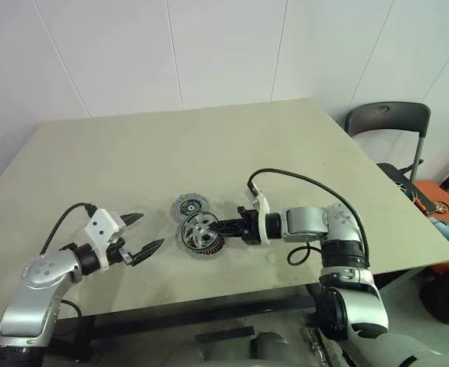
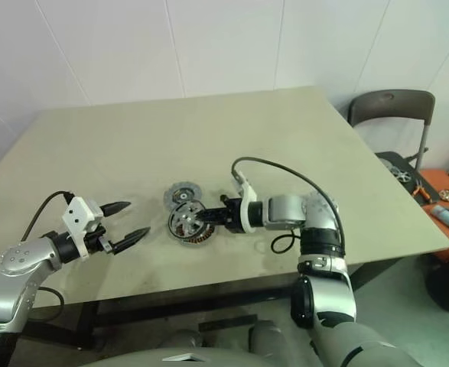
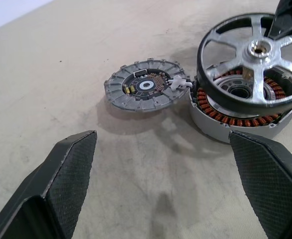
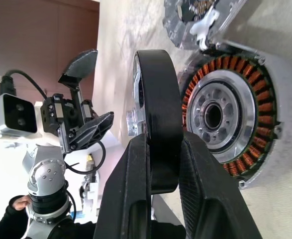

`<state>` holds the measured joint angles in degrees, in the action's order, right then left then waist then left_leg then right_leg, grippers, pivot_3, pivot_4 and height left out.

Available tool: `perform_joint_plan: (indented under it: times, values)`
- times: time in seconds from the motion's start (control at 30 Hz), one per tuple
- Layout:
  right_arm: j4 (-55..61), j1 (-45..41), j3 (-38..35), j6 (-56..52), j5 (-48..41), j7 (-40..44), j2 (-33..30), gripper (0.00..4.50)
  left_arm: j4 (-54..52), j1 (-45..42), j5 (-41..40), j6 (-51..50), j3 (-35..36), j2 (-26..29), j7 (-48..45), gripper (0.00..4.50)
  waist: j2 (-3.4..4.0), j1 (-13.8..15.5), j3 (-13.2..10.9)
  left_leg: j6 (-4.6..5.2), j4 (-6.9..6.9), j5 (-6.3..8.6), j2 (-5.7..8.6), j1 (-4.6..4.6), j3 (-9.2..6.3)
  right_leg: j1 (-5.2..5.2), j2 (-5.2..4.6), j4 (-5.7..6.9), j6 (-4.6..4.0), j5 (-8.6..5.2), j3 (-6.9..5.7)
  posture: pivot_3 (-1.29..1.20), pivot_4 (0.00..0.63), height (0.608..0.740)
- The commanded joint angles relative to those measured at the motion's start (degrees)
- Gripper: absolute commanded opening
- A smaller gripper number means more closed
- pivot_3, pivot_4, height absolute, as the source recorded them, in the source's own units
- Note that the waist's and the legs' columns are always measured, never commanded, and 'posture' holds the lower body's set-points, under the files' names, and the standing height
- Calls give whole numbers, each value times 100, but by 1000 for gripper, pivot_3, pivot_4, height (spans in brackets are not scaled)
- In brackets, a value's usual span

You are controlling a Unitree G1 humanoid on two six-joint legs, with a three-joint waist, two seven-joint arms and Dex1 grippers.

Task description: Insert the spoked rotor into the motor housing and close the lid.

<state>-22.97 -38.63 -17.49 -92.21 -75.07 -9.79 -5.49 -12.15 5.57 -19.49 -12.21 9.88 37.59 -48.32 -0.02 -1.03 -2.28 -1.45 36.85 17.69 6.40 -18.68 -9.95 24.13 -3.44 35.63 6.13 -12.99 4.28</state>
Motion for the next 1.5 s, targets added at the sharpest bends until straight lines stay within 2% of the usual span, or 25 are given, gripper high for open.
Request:
perform_joint_plan:
  times: [0.03, 0.87, 1.5]
  values:
    - [-6, -113, -116, -29, 23, -41, 114, 395, -173, -47, -56, 18, 124, 57, 33, 4500, 0, -1, 0, 0, 0, 0, 0, 0, 0, 0, 0, 0, 0, 0, 0, 0, 0, 740]
    - [-369, -292, -591, -29, 297, -82, 222, 395, -404, 67, -113, -142, 202, 81, 117, 4500, 1, -7, 0, 1, -1, 0, 0, 0, 0, -1, 2, -3, 2, 1, 0, 0, 0, 740]
    - [-390, -213, -499, -29, 556, 61, 205, 395, -424, 34, -92, -160, 174, 70, 121, 4500, 1, -8, -1, 2, -2, 1, 0, -1, 0, -1, 2, -7, 3, 1, 0, 0, 0, 740]
